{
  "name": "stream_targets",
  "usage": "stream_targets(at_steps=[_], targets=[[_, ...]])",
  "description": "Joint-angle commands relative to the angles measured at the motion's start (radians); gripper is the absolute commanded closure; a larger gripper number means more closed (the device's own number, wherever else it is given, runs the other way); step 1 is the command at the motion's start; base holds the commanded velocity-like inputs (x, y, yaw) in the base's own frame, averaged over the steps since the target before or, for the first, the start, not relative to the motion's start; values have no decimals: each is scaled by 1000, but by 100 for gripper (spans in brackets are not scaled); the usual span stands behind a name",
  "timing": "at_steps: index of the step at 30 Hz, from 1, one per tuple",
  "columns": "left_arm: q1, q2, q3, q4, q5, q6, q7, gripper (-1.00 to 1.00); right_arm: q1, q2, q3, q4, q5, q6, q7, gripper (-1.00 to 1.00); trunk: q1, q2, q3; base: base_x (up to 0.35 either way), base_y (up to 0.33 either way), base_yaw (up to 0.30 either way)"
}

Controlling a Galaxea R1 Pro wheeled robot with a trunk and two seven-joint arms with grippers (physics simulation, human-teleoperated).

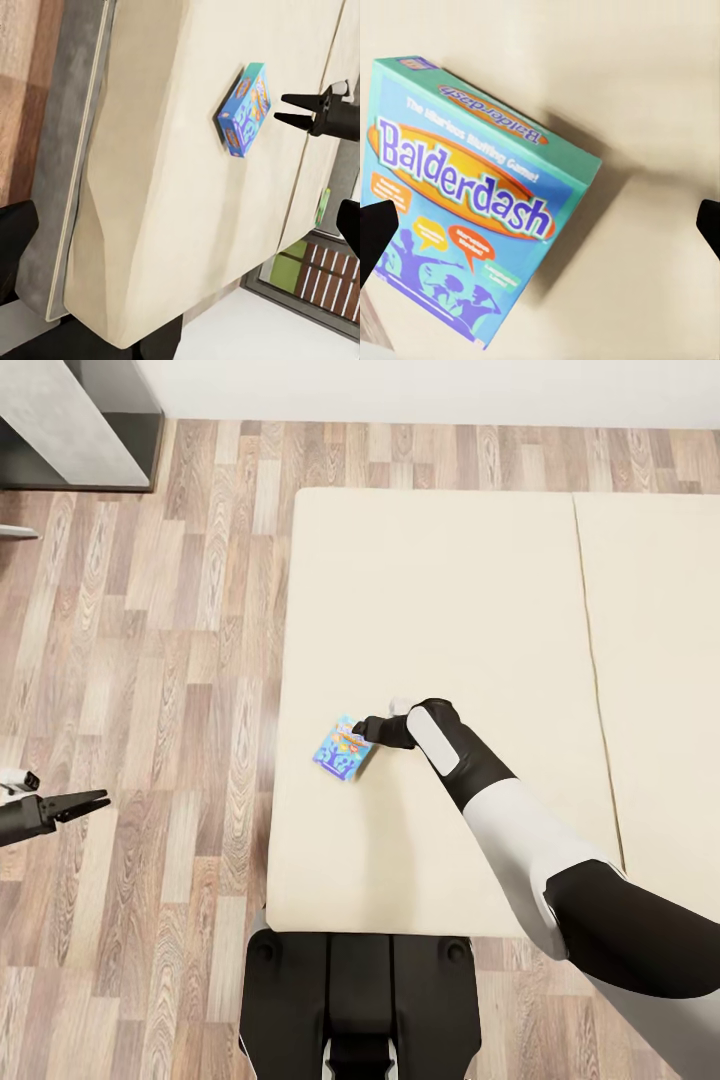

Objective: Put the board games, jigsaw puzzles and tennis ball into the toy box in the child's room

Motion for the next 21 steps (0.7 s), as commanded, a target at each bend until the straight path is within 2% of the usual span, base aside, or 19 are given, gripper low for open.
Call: stream_targets(at_steps=[1,4,7,11,16,21], targets=[[-2,0,1,-3,0,15,-4,-100,-1,0,2,-1,-9,2,-9,-100,1,-2,-2,0,0,0],[-13,1,1,-34,-1,57,-4,-100,-1,0,2,0,-8,1,-9,-100,1,-2,-6,0,0,0],[-23,0,1,-96,-2,127,-4,-100,-1,0,2,1,-8,2,-9,-100,1,-2,-11,0,0,0],[-29,1,1,-228,-6,223,-4,-100,-1,0,3,1,-8,2,-9,-100,1,-2,-17,0,0,0],[-32,2,1,-286,-6,263,-4,-100,-1,0,3,-4,-9,3,-8,-100,1,-2,-26,0,0,0],[-32,2,1,-298,-6,272,-4,-100,-1,0,6,-7,-9,4,-3,-100,1,-2,-32,0,0,0]])
